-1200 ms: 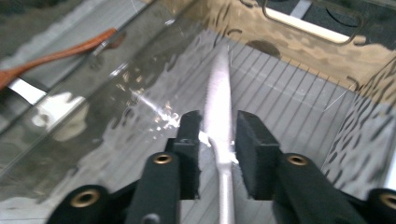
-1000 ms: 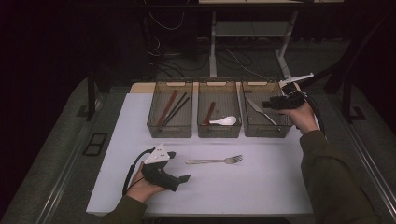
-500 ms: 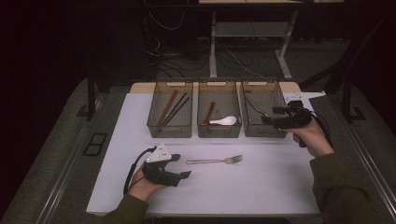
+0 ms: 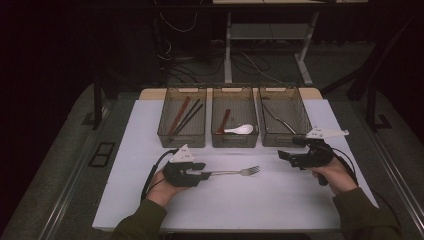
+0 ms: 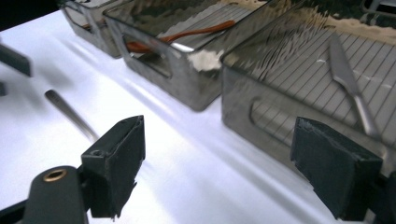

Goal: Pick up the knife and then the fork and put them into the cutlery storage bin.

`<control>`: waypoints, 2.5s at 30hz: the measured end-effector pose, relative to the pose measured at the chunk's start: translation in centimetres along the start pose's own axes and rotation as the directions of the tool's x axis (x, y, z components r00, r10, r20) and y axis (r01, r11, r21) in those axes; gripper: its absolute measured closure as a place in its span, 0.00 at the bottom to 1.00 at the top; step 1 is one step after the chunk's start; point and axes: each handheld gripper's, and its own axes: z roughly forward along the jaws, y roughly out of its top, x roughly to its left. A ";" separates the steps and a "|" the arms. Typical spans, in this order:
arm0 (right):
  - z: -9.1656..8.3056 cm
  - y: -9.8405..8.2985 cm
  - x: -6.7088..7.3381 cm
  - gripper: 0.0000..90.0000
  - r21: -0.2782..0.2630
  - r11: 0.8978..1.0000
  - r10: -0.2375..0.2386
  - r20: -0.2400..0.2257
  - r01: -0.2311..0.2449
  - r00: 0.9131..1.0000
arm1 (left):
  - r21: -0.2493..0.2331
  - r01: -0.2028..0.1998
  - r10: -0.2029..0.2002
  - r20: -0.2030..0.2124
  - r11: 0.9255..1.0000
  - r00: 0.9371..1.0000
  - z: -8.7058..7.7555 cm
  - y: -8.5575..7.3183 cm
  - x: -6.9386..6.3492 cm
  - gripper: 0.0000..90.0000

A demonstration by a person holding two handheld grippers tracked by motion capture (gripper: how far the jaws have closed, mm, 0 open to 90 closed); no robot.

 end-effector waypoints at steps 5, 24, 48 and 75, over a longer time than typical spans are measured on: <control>-0.6 -1.5 0.6 0.20 -0.017 1.000 0.014 -0.018 -0.014 1.000 | -0.001 -0.023 0.023 0.045 1.000 0.999 1.7 1.2 0.4 0.66; -0.8 -4.0 1.8 0.20 0.014 1.000 -0.027 -0.048 0.027 0.999 | 0.111 -0.153 0.137 0.143 0.982 0.980 8.3 3.4 -0.1 0.80; -0.5 -3.6 1.7 0.18 0.055 0.998 0.009 -0.072 -0.005 0.997 | 0.124 -0.160 0.141 0.149 0.979 0.979 7.8 3.5 -1.3 0.94; 2.6 3.5 6.4 0.47 -0.045 0.999 0.000 -0.311 -0.014 0.951 | -0.066 -0.146 0.147 0.026 0.987 0.989 4.5 6.3 -4.1 0.94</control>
